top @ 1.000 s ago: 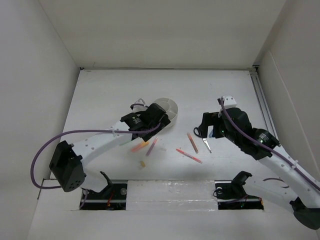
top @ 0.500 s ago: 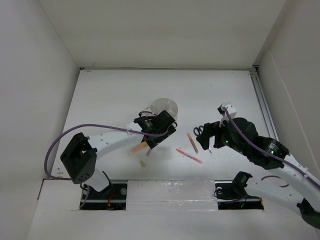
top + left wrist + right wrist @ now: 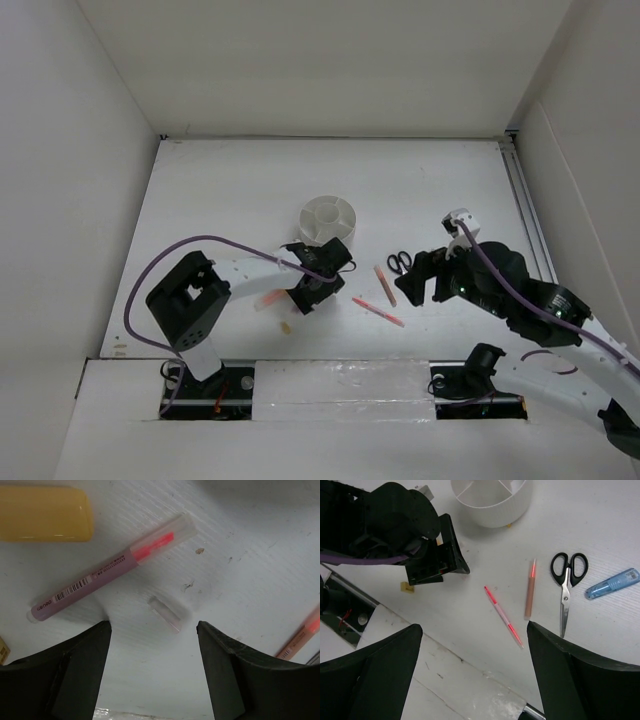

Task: Sort the stationery into containers
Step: Grab a piece of stationery with the left arm

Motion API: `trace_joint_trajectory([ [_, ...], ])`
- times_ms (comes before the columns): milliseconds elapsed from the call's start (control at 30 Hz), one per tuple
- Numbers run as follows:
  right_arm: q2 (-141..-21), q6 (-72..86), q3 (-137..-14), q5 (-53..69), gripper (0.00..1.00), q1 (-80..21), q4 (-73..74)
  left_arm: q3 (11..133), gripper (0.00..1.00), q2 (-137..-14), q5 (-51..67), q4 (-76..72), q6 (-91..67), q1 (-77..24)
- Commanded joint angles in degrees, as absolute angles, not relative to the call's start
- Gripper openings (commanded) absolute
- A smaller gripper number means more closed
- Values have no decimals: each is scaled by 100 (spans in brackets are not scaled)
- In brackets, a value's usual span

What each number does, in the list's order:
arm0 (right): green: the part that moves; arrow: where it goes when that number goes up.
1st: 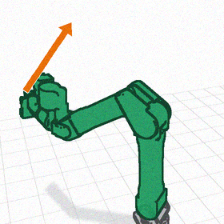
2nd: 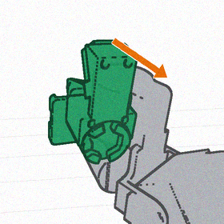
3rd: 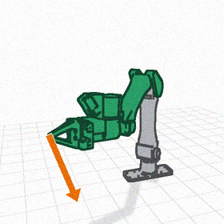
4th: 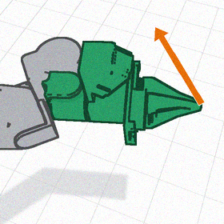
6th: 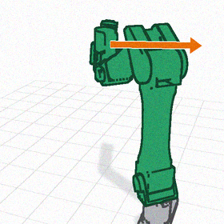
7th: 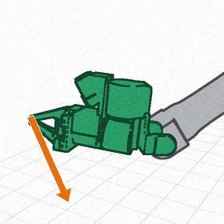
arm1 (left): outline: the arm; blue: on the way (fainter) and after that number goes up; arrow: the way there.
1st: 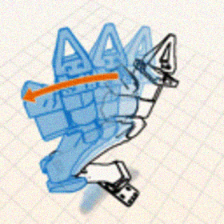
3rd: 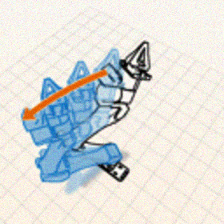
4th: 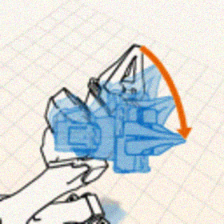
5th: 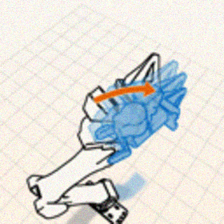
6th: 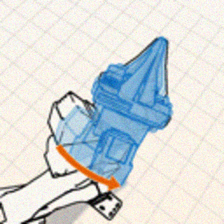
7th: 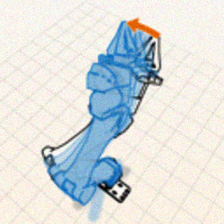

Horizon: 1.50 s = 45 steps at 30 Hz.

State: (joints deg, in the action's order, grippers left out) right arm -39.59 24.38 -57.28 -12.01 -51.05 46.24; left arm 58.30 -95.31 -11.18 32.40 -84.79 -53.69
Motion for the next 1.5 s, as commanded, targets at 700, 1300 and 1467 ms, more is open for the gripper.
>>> trace_joint_trajectory([
  [700, -3357, 2057, -5766, -334, 90, -5150, 4087, 6653, 56, -10538, -1274, 4376, -9465, -5502],
  [1300, -3199, 1951, -5713, -158, 90, -5150, 4034, 6724, 43, -10907, -1274, 4685, -9686, -5379],
  [1467, -3199, 1951, -5713, -105, 90, -5150, 4034, 6724, 35, -10960, -1222, 4685, -9633, -5327],
])
